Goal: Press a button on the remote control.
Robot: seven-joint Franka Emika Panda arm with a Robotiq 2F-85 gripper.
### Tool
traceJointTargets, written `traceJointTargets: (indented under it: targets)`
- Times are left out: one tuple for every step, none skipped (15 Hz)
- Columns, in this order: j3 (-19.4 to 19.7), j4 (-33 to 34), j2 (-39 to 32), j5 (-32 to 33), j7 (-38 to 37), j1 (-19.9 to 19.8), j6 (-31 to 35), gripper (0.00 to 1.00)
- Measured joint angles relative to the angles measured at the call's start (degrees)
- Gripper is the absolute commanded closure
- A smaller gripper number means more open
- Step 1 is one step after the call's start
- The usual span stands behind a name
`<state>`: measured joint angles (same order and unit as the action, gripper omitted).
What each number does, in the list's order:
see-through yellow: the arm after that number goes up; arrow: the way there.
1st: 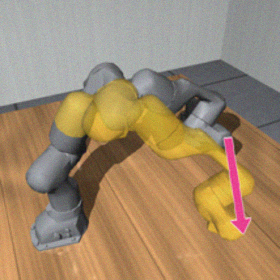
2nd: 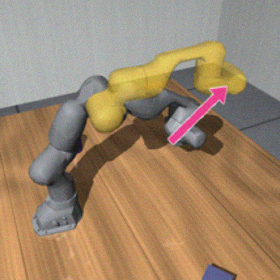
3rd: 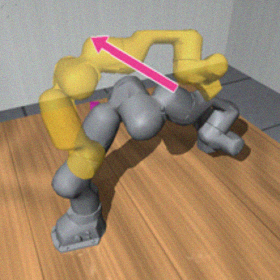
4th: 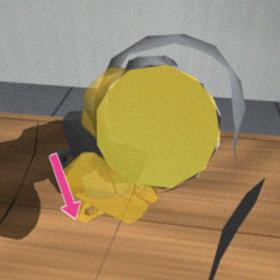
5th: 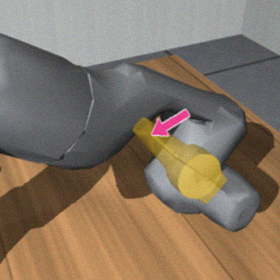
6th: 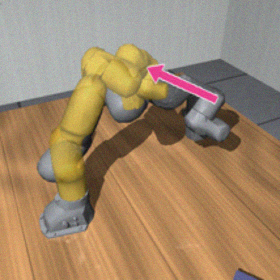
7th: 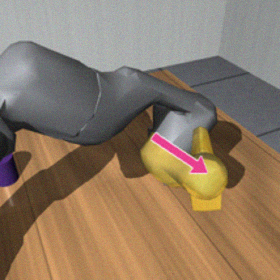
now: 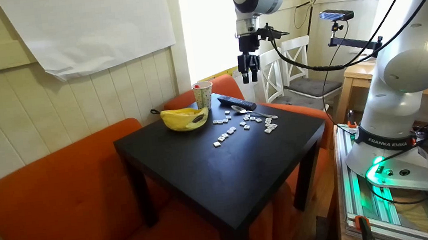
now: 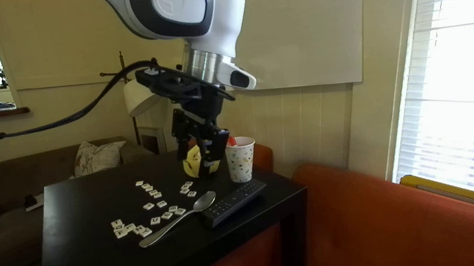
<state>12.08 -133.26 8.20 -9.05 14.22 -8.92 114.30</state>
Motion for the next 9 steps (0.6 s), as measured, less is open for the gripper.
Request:
traceJointTargets:
  targets:
    - [0.3,-0.3,0.6,-0.4,1.1,0.0,0.1,0.0]
    - [0.5,-0.6,1.4,-0.6,2.7,0.0,0.5,0.0]
    - [0.7,-1.1,2.1,-0.9,4.4,0.0,1.2,0.0]
    - [0.9,-1.6,2.9,-1.0,5.6,0.0,1.9,0.0]
    - [1.0,-2.0,3.6,-1.1,6.6,0.0,2.4,0.0]
    - [1.2,-2.4,4.4,-1.1,7.6,0.0,2.7,0.0]
    - [1.4,-2.9,5.0,-1.1,8.5,0.0,3.0,0.0]
    - [1.6,-3.3,5.6,-1.1,9.5,0.0,3.1,0.0]
    - [1.7,-3.4,5.9,-1.1,9.7,0.0,3.1,0.0]
